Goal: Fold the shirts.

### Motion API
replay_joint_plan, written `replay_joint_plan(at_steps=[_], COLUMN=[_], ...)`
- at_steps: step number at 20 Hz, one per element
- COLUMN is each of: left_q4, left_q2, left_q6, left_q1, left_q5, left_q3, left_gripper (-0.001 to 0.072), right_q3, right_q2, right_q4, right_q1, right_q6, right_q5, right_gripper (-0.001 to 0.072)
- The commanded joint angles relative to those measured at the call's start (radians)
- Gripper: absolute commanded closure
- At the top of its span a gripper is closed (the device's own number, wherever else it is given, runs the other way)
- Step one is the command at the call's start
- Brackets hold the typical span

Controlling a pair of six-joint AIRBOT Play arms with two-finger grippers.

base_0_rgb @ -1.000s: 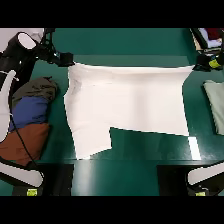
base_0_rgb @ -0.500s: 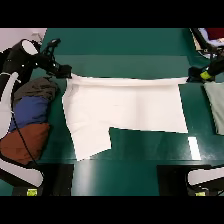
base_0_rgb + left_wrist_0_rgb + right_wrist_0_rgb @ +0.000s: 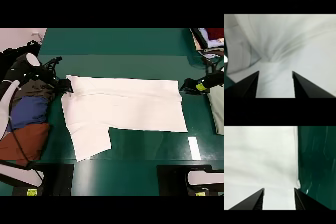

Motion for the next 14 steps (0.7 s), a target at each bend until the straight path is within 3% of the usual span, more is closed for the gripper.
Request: replay_joint_plan(at_steps=[1, 8, 14], left_q4=[0.055, -0.101, -0.189], left_q2=[0.173, 0.604, 0.657], left_q6=[-0.039, -0.081, -0.055], left_q1=[0.006, 0.006, 0.006], left_q5=[-0.045, 0.004, 0.088], left_q3=[-0.161, -0.779, -0.944], left_gripper=[0.0209, 0.0209, 0.0209], right_q3=[-0.087, -0.288, -0.306], right_q2=[0.135, 0.355, 0.404], right_q4=[0.017, 0.018, 0.018], right_q1=[-0.055, -0.145, -0.139], right_q6=[-0.014, -0.026, -0.026], right_q5=[0.032, 0.026, 0.031], right_gripper=[0.0271, 0.0272, 0.0272])
